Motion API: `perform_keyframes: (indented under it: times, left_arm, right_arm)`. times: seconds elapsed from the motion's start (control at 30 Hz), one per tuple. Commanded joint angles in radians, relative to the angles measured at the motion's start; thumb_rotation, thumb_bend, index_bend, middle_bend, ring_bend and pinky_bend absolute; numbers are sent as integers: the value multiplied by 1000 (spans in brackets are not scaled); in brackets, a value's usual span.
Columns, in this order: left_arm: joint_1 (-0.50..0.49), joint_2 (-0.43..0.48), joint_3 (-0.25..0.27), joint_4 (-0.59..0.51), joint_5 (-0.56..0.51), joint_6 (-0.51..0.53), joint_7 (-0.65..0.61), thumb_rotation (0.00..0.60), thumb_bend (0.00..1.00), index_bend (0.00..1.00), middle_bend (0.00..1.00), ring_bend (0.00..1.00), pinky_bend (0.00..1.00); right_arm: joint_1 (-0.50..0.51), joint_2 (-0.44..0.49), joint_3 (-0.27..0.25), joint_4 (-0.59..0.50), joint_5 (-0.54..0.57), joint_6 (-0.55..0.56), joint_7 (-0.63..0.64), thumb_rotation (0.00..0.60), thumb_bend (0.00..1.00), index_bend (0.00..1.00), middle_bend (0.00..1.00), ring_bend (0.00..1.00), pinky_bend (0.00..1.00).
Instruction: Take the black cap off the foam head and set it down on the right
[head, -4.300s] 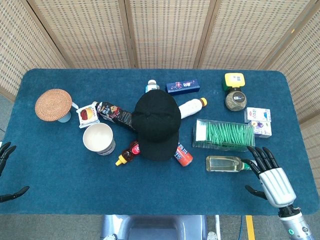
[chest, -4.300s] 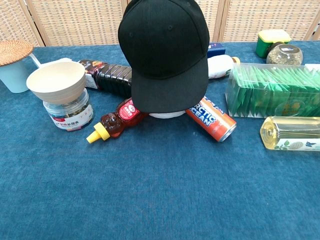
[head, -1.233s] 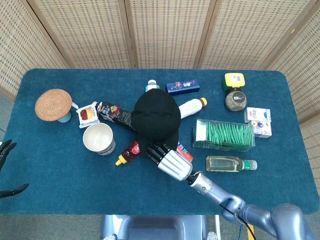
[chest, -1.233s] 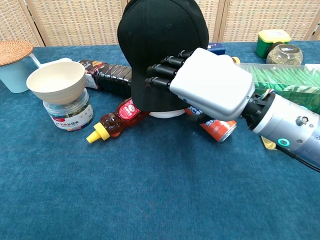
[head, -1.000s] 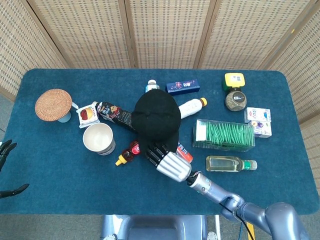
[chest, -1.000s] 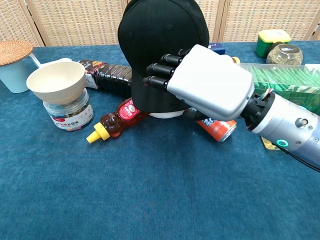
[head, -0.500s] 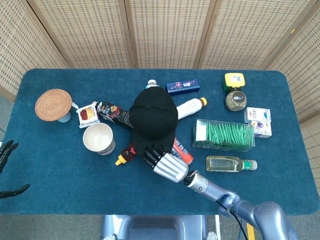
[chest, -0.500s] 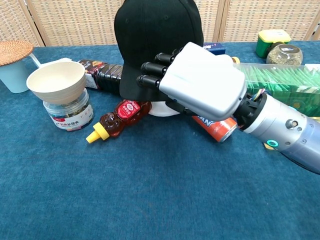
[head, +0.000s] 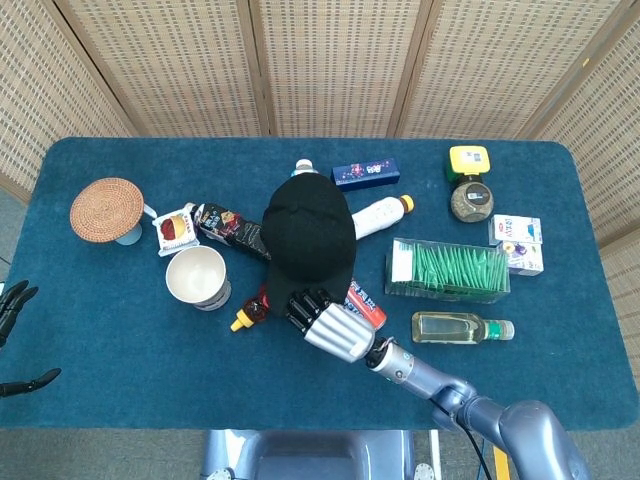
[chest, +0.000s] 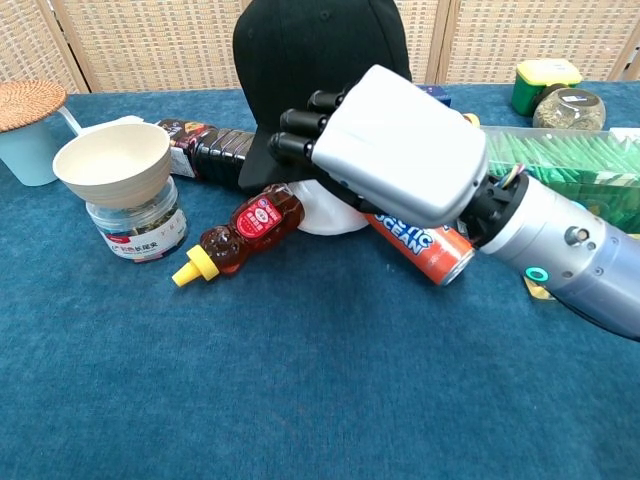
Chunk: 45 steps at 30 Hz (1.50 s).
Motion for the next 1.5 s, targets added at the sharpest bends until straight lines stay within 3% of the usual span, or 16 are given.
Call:
perform_keyframes:
  times: [0.03,0.27,0.5,1.5]
  left_arm:
    - [0,0,0,-1,0,-1,0,600,111,0,0,0,34]
    - [-2,0,1,0,1,-4,-1,600,112,0,0,0,34]
    - [-1,4,2,2,2,-3,-10,600,111,0,0,0,34]
    - [1,10,10,10,14,1,-32,600,111,0,0,0,34]
  right_arm:
    - [11,-1,4,7,4,15,17,600,747,461,497,577,758]
    - [55,5,26,29,20,38,66,600,722,580,620,681,842]
    - [105,16,67,19,56,29,71,600,733,638,686,724,889]
    - [226,159,167,-200,133,-46,-79,600,731,660,705,762,932]
